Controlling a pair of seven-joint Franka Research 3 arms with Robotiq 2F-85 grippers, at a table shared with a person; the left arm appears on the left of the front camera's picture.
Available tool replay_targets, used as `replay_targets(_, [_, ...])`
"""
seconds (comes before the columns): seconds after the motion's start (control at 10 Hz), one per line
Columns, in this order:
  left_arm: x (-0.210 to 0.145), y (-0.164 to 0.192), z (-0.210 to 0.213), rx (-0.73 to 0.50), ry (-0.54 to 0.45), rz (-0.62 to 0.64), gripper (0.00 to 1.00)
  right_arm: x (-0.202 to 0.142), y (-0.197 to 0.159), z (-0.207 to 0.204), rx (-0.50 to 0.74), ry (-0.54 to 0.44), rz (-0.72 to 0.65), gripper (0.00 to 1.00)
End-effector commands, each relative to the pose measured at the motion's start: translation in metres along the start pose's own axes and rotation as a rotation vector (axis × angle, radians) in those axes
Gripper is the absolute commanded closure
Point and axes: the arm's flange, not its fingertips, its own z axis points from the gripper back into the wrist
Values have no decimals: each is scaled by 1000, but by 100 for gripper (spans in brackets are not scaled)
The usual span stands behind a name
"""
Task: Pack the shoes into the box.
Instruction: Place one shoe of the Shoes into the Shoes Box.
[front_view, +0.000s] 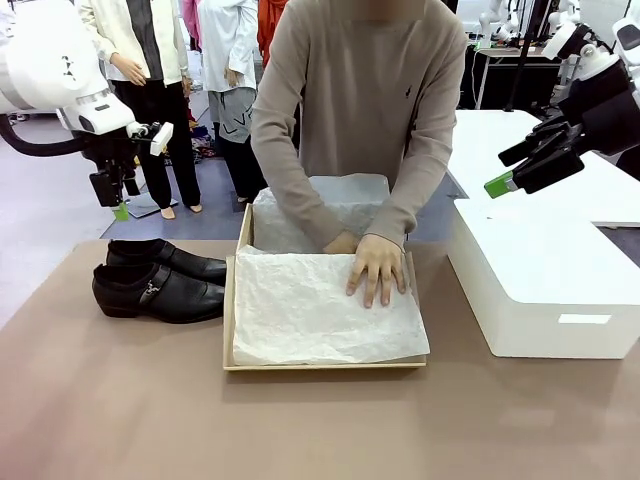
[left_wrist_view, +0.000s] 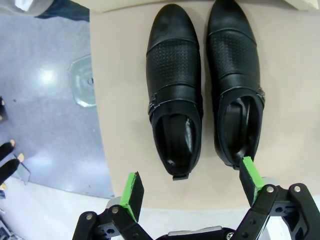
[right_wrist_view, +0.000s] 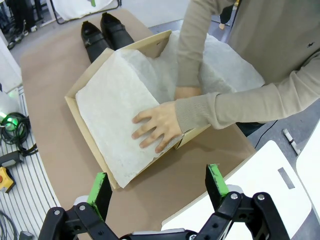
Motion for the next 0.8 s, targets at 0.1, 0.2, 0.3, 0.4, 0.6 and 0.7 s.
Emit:
replay_targets(0.1, [-9, 29, -16, -34, 21, -18, 0, 1, 0, 0, 9, -12, 0, 0])
replay_targets(0.2, [-11, 37, -23, -27, 24, -10, 0, 1, 0, 0, 9, -12, 0, 0])
replay_targets(0.3, [-12, 43, -30, -18, 31, -20, 0, 1, 0, 0, 9, -12, 0, 0])
replay_targets(0.4, [-13, 51, -37, -16, 36, -40, 0, 1, 0, 0, 9, -12, 0, 0])
replay_targets(0.6, [-15, 66, -45, -42, 45, -52, 0, 1, 0, 0, 9, -12, 0, 0])
replay_targets(0.7, [-15, 69, -49, -44, 48, -49, 0, 1, 0, 0, 9, -12, 0, 0])
